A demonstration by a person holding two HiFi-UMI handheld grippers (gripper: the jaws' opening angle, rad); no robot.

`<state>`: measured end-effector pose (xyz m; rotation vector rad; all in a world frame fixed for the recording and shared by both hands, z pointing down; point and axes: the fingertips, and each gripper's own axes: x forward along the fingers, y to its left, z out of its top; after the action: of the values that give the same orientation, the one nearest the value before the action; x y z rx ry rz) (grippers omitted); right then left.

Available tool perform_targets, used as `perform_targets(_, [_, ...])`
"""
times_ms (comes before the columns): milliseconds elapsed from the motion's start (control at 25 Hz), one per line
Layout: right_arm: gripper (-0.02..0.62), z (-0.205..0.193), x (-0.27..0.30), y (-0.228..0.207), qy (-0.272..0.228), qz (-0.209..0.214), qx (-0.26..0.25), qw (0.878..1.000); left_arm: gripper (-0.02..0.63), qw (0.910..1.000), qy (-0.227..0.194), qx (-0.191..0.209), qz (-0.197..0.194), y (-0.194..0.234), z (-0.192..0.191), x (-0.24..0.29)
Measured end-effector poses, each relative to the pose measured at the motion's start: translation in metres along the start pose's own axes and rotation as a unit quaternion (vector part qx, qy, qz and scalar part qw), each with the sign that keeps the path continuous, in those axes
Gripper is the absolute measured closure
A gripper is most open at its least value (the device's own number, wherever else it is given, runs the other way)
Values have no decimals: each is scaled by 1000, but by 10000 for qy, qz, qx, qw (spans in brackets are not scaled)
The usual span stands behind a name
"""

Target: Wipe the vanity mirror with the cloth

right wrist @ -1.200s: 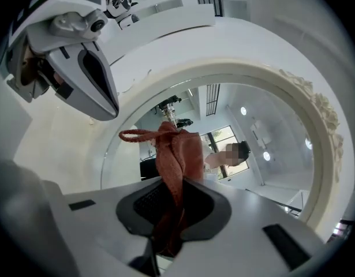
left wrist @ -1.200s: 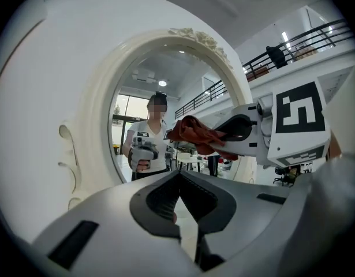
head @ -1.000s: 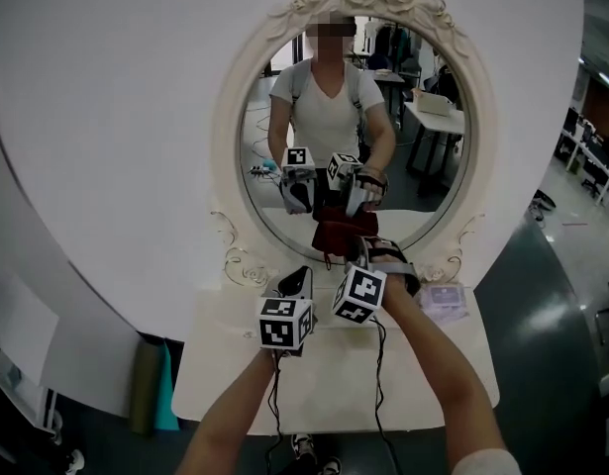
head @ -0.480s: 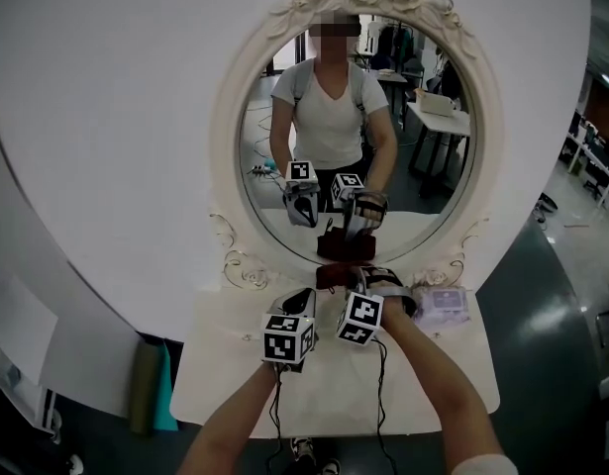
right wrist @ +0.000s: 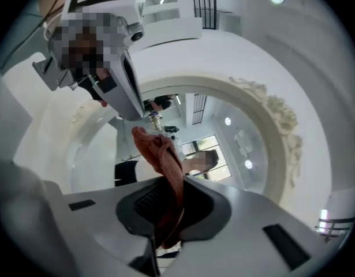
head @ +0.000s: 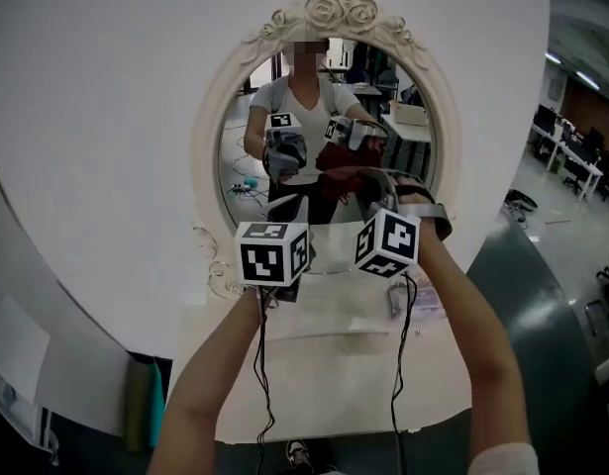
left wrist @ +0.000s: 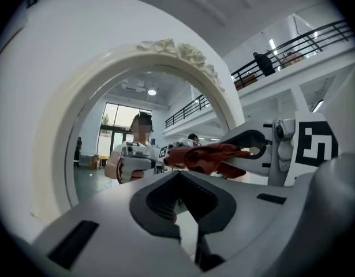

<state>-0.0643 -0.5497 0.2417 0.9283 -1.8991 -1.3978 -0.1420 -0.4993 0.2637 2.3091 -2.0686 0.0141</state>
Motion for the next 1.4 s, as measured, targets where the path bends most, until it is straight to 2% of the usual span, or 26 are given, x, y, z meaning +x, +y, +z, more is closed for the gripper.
perform_targets(80, [532,8,-11,-62,-114,-709,-14,9974,595,9997,-228,122,17,-9,44,4])
perform_targets(200, [532,17,-30,-140,-181,-1688,-205,9853,595,9985,-495,244,-14,-24,96,8])
perform_targets(280, [532,19,-36,-173,-101,-2125,-454,9761,595,9973,-672,312,12,-32,122,11])
perform_targets(360, [532,16,-35,-188,38,-2302,-684,9707,595,9958,-826,380,65,-38,139,13])
perform_targets(440, [532,10,-30,-188,189,-2291,-862,9694,595,9953,-879,391,59,-43,144,16])
perform_targets(560, [532,-2,-19,-174,348,-2117,-986,9717,595,9967,-731,336,-42,-50,130,25])
perform_targets(880, [532,-24,-8,-133,386,-1724,-878,9803,595,9986,-458,222,-134,-54,91,41])
perform_targets(1400, [532,-48,-9,-98,585,-1392,-931,9841,595,9994,-83,200,-284,-69,43,50])
